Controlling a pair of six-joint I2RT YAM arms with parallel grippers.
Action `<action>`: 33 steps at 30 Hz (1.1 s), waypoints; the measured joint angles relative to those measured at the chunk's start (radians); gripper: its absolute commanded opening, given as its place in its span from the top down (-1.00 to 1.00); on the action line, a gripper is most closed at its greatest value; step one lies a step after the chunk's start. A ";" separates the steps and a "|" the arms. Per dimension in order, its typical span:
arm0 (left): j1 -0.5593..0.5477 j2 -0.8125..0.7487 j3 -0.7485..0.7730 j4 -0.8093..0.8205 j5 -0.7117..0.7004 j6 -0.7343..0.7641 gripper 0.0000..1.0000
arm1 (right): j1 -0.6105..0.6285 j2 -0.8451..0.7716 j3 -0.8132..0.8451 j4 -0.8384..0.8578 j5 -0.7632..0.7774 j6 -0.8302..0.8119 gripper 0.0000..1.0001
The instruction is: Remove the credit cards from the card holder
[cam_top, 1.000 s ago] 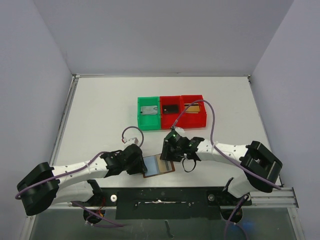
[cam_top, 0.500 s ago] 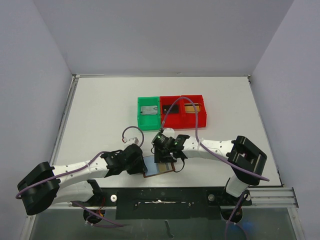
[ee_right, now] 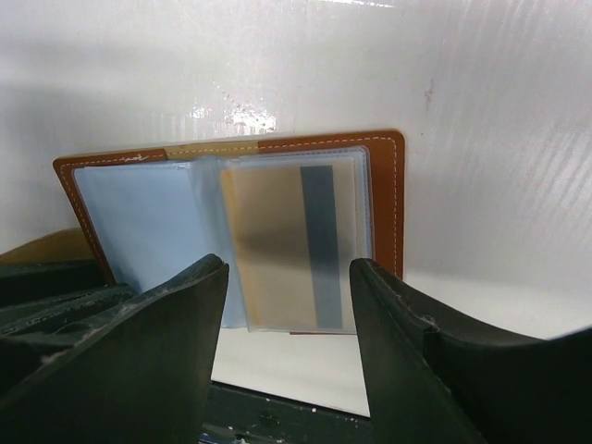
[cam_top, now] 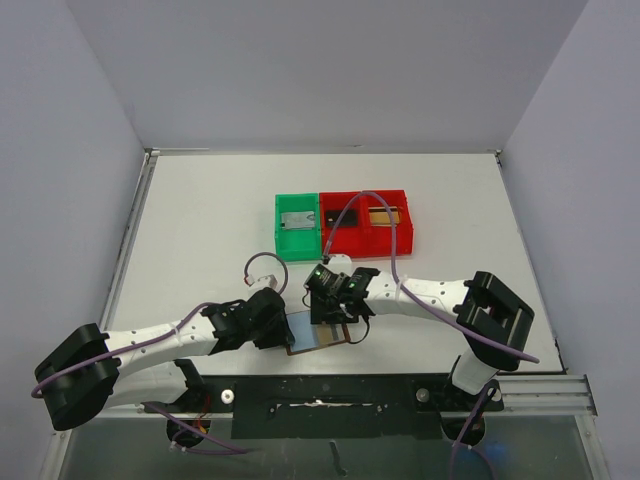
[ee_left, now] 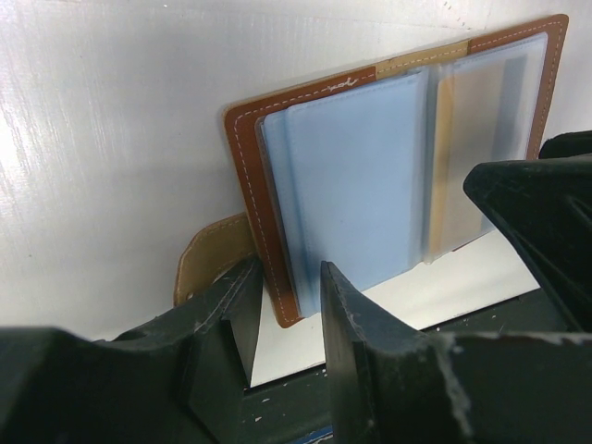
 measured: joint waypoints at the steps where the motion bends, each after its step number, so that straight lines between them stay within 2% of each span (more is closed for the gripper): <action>1: 0.000 0.000 0.000 0.000 0.000 0.000 0.39 | -0.002 0.000 -0.004 0.007 -0.005 0.000 -0.12; 15: 0.000 0.000 0.000 0.000 0.000 0.001 0.40 | -0.019 0.032 -0.037 0.043 -0.055 -0.001 -0.12; 19: 0.000 0.000 0.000 -0.001 0.000 0.002 0.40 | -0.019 0.032 -0.036 0.041 -0.054 -0.005 0.08; 24: 0.000 -0.001 0.000 -0.004 -0.001 0.003 0.40 | -0.019 0.032 -0.035 0.036 -0.046 -0.014 0.45; 33: 0.000 -0.001 0.000 -0.005 0.000 0.003 0.41 | -0.019 0.025 -0.034 0.025 -0.040 -0.023 0.47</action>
